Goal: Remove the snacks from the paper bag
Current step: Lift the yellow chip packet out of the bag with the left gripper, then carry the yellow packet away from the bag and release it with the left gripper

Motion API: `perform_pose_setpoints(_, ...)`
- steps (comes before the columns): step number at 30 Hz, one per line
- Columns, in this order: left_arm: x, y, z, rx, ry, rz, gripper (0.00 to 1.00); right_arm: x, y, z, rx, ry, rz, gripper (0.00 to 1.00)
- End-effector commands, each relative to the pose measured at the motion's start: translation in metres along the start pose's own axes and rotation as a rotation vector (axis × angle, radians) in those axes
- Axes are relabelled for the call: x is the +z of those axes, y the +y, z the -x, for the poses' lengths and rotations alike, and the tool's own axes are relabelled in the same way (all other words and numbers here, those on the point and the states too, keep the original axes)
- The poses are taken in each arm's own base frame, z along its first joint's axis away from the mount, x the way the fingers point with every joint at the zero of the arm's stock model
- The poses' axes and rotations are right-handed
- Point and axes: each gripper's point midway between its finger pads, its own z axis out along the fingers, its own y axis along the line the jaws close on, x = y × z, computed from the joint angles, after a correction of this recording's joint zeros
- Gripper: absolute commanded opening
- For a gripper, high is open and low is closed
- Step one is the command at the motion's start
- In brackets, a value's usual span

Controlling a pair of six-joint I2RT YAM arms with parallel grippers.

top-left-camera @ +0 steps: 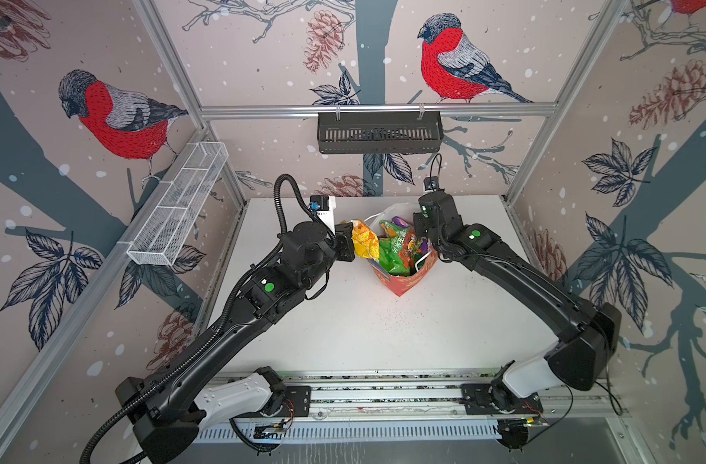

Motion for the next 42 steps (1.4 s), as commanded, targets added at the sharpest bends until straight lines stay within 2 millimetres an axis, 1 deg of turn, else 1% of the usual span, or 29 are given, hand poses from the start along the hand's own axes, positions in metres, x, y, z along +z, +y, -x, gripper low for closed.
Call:
perform_pose_setpoints(1, -0.004, 0.006, 0.009, 0.016, -0.026, 0.031, 0.0, -0.006, -0.013, 0.022, 0.09, -0.086, -0.035, 0.0)
perform_pose_setpoints(6, -0.006, 0.013, 0.013, 0.029, -0.032, 0.058, 0.0, -0.008, -0.022, 0.021, 0.11, -0.089, -0.042, 0.0)
perform_pose_setpoints(13, 0.0, 0.037, 0.009, 0.059, -0.014, 0.155, 0.0, -0.013, -0.032, 0.018, 0.14, -0.096, -0.039, 0.0)
perform_pose_setpoints(17, 0.0, 0.036, 0.01, 0.058, -0.014, 0.137, 0.0, -0.011, -0.038, 0.015, 0.152, -0.088, -0.054, 0.0)
perform_pose_setpoints(23, -0.003, 0.035, 0.017, 0.066, -0.021, 0.136, 0.0, -0.009, -0.039, 0.01, 0.164, -0.079, -0.057, 0.0)
perform_pose_setpoints(29, -0.017, 0.04, 0.029, 0.066, -0.06, 0.165, 0.0, -0.009, -0.042, 0.007, 0.17, -0.087, -0.06, 0.0)
perform_pose_setpoints(32, -0.024, 0.045, 0.035, 0.071, -0.083, 0.192, 0.0, -0.009, -0.043, 0.007, 0.175, -0.094, -0.051, 0.0)
perform_pose_setpoints(36, -0.029, 0.053, 0.041, 0.074, -0.112, 0.233, 0.0, -0.012, -0.043, 0.007, 0.185, -0.112, -0.037, 0.0)
perform_pose_setpoints(39, -0.027, 0.059, 0.042, 0.085, -0.113, 0.258, 0.0, -0.015, -0.044, 0.007, 0.184, -0.124, -0.026, 0.0)
perform_pose_setpoints(42, -0.022, 0.071, 0.041, 0.089, -0.106, 0.29, 0.0, -0.018, -0.046, 0.006, 0.189, -0.13, -0.012, 0.0)
